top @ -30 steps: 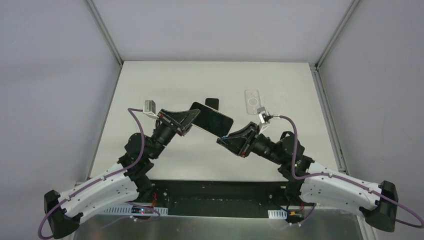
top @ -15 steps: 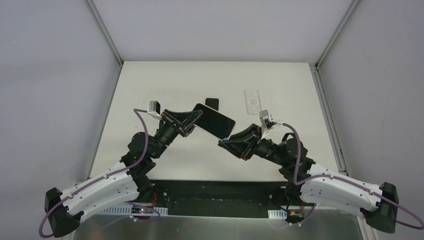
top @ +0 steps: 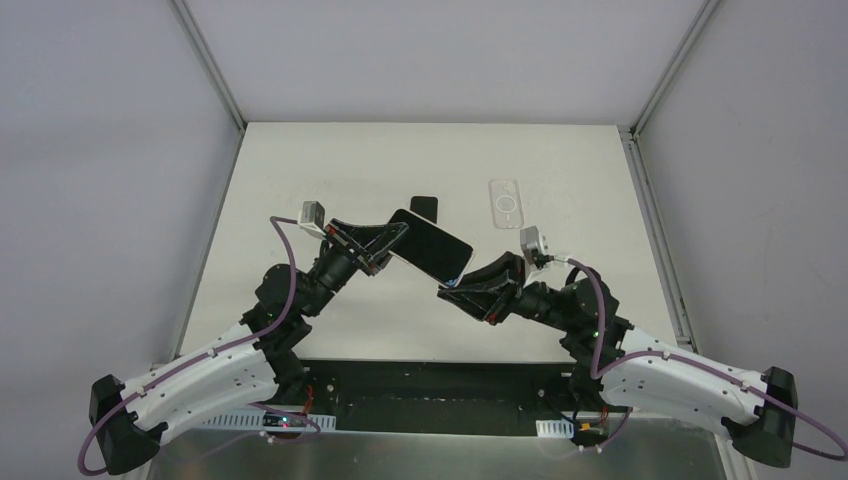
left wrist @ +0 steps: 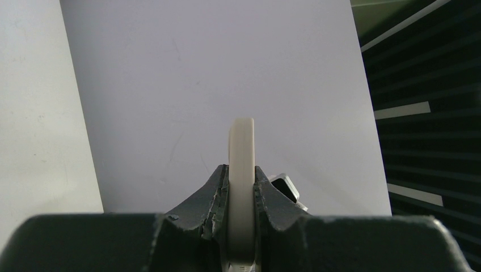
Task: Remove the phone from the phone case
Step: Remove the phone case from the phone.
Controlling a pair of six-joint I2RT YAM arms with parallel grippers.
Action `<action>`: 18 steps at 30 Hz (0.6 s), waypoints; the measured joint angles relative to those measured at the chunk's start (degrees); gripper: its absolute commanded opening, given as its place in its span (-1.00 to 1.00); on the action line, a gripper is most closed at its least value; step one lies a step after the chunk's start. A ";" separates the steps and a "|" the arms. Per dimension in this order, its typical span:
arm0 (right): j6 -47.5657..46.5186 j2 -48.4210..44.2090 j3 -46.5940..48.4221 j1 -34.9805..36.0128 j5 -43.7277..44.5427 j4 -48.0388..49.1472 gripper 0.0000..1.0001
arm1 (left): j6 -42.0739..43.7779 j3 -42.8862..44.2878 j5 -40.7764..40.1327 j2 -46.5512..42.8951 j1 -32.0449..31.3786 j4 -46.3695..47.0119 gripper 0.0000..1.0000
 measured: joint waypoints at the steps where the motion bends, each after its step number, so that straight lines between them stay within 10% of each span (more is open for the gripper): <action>1: -0.33 -0.02 0.00 0.00 -0.17 0.00 -1.00 | -0.04 0.00 0.07 0.00 0.00 0.00 -1.00; 7: -1.22 -0.35 0.02 0.00 -1.20 -0.52 -0.99 | 0.04 0.00 0.22 -0.68 -0.02 -0.20 -1.00; 18: -0.57 -3.37 1.75 0.15 -4.66 -12.04 -0.15 | 1.88 -2.12 -0.04 -3.30 0.28 -2.40 -1.00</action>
